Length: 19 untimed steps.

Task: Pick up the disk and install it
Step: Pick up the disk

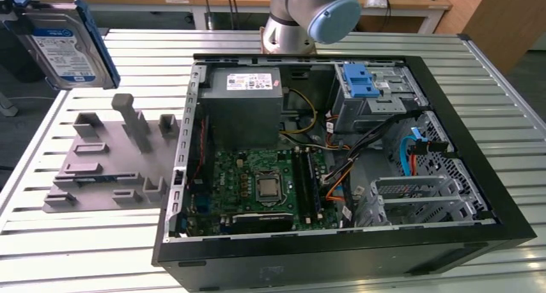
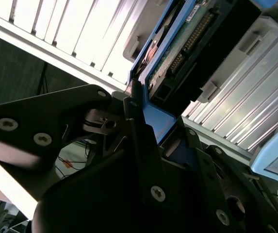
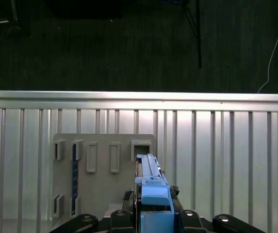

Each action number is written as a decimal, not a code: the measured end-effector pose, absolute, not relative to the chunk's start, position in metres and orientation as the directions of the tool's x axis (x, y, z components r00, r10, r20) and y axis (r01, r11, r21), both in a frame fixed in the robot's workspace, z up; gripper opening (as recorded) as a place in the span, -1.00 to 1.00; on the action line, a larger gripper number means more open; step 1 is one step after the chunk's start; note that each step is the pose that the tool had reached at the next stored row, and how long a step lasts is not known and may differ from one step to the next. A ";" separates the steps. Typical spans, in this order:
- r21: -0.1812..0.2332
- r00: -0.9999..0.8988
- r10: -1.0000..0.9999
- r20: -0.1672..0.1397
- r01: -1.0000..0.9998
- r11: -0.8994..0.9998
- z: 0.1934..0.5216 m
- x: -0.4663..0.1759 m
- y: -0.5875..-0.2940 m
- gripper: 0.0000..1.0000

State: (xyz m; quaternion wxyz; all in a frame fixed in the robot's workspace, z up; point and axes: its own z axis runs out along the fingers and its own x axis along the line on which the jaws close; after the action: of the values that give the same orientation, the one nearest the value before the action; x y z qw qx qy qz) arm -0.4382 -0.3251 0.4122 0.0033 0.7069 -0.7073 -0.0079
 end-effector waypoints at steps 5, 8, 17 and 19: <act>0.016 -0.001 -1.000 -0.006 -1.000 0.000 0.419 -0.438 -0.325 -0.27; 0.016 -0.001 -1.000 -0.007 -1.000 0.000 0.421 -0.438 -0.325 -0.27; 0.016 -0.001 -1.000 -0.006 -1.000 0.000 0.422 -0.438 -0.325 -0.27; 0.016 -0.001 -1.000 -0.006 -1.000 0.000 0.422 -0.438 -0.325 -0.27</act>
State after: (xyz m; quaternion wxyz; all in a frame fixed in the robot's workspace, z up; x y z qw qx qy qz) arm -0.4382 -0.3251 0.4219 0.0034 0.7069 -0.7073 -0.0079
